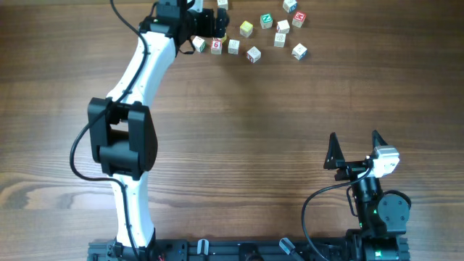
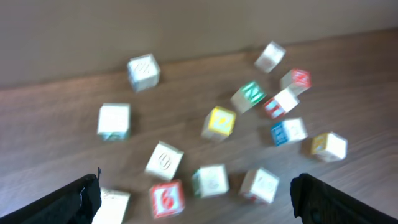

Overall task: Form a tower
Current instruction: 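Reach the left gripper forward to the block cluster, then grasp the block with red '0' using the left gripper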

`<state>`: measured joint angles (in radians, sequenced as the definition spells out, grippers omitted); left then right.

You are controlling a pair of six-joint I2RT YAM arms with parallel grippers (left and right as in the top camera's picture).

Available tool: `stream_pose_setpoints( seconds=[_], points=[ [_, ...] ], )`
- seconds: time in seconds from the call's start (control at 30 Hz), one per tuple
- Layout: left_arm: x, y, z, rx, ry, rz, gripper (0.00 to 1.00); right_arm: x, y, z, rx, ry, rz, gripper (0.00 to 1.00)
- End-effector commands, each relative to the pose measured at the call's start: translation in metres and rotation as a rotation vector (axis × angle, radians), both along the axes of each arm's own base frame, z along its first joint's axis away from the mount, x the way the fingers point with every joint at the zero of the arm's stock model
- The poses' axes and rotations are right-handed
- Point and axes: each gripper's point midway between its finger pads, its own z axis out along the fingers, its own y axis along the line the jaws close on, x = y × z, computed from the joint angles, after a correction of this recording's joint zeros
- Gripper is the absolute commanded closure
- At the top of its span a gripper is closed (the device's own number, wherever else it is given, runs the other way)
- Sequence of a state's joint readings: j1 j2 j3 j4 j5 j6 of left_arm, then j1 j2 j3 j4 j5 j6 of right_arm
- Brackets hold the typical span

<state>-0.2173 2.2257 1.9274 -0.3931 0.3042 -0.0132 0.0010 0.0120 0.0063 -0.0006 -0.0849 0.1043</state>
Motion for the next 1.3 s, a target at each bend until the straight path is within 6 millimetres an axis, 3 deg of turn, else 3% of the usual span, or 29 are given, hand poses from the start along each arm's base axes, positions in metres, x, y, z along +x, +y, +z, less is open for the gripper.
stream_pose_setpoints(
  seconds=[0.0,0.17,0.3,0.53,0.6,0.67,0.77,0.97,1.13,1.27],
  points=[
    [0.003,-0.021,-0.001,-0.003,-0.023,-0.019,0.00,0.000,-0.004,0.001,0.001,-0.006,-0.019,0.00],
    [0.016,-0.023,-0.060,0.073,-0.003,0.000,0.00,0.000,-0.004,0.001,0.001,-0.006,-0.019,0.00],
    [0.031,-0.021,-0.082,0.071,-0.037,0.016,0.00,0.000,-0.004,0.001,0.001,-0.006,-0.019,0.00],
    [0.037,-0.014,-0.130,0.113,-0.008,0.053,0.01,0.000,-0.004,0.001,0.000,-0.006,-0.019,0.00],
    [0.038,-0.013,-0.132,0.113,-0.011,0.056,0.07,0.000,-0.004,0.001,0.001,-0.006,-0.019,0.00],
    [0.039,-0.011,-0.131,0.112,-0.015,0.060,0.21,0.000,-0.004,0.001,0.001,-0.006,-0.020,0.00],
    [0.040,-0.008,-0.132,0.112,-0.013,0.065,0.20,0.000,-0.004,0.001,0.001,-0.006,-0.019,0.00],
    [0.038,-0.004,-0.135,0.117,0.004,0.069,0.38,0.000,-0.004,0.001,0.001,-0.006,-0.019,0.00],
    [0.033,-0.002,-0.140,0.126,0.035,0.067,0.46,0.000,-0.004,0.001,0.001,-0.006,-0.020,0.00],
    [0.035,-0.003,-0.128,0.121,0.016,0.069,0.54,0.000,-0.004,0.001,0.001,-0.006,-0.019,0.00]
  ],
)
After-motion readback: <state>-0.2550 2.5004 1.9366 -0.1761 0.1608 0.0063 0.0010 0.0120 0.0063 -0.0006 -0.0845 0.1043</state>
